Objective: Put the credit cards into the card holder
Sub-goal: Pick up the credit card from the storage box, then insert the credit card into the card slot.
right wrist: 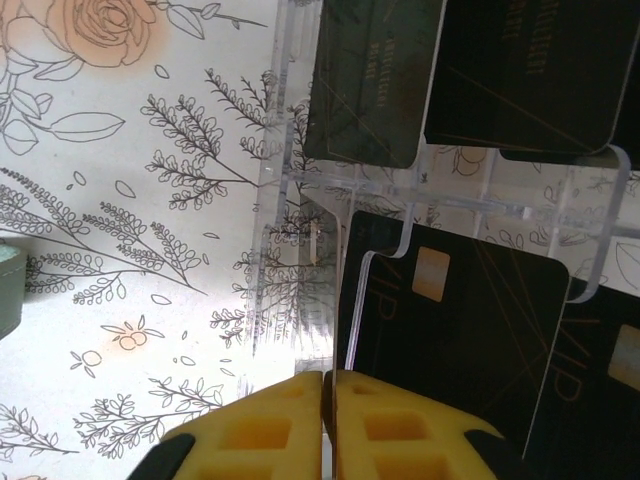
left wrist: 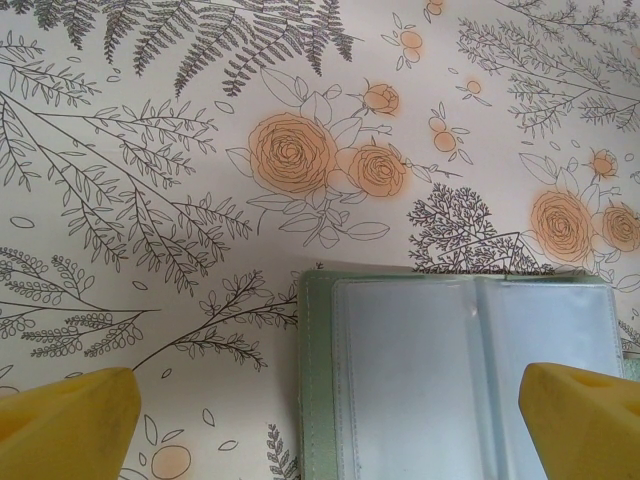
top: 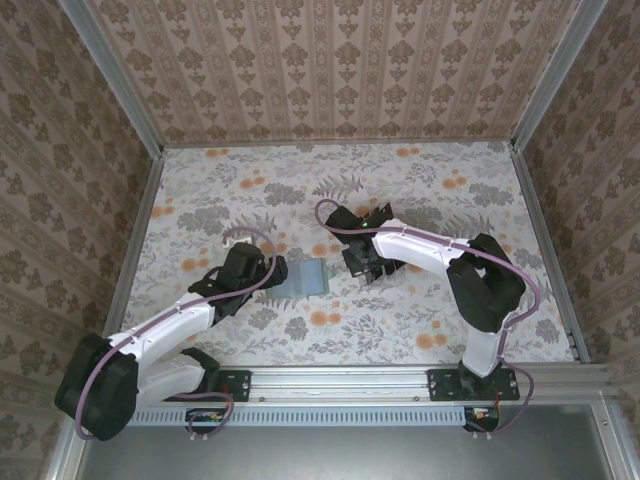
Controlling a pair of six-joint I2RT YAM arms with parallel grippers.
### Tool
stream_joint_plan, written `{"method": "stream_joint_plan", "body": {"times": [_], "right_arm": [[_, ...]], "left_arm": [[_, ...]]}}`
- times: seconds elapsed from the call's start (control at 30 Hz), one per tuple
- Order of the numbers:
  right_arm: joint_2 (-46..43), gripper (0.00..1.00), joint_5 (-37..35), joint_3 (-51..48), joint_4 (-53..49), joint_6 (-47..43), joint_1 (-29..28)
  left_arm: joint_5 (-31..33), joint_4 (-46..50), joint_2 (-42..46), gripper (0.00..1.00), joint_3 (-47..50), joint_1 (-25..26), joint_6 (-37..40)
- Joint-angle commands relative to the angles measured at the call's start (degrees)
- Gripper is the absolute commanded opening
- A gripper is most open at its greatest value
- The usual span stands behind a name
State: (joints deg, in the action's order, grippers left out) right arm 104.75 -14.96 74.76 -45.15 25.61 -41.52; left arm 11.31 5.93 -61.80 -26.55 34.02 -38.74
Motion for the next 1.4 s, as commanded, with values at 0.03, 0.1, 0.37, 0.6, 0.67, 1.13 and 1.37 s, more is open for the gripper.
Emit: {"method": "stream_joint_plan", "body": {"times": [0.03, 0.1, 0.37, 0.6, 0.67, 1.13, 1.37], "right_arm": [[0.0, 0.00, 0.2, -0.1, -1.7, -0.1, -0.2], [-0.9, 0.00, 0.5, 0.5, -2.1, -0.3, -0.2], [-8.1, 0.00, 6.3, 3.0, -0.9, 0.3, -0.4], [-11.2, 0.00, 15.9, 1.0, 10.6, 4.4, -3.8], [-11.2, 0.00, 18.6, -1.5, 18.7, 6.5, -5.5], [-2.5, 0.00, 24.3, -9.3, 41.0, 17.7, -7.1], [-1.2, 0.00, 22.7, -12.5, 44.2, 18.2, -6.7]], "left_arm": [[-0.6, -0.9, -0.3, 1.00, 0.1, -0.3, 0.4], [-0.7, -0.8, -0.3, 1.00, 0.1, -0.3, 0.4], [-0.3, 1.4, 0.1, 1.00, -0.2, -0.3, 1.1], [3.1, 7.5, -0.2, 1.00, -1.1, -0.3, 1.5], [3.8, 8.2, -0.4, 1.00, -0.9, -0.3, 1.6], [3.5, 7.4, -4.8, 1.00, -2.2, 0.0, 4.8], [2.9, 5.6, -6.7, 1.00, -3.0, 0.9, 6.5]]}}
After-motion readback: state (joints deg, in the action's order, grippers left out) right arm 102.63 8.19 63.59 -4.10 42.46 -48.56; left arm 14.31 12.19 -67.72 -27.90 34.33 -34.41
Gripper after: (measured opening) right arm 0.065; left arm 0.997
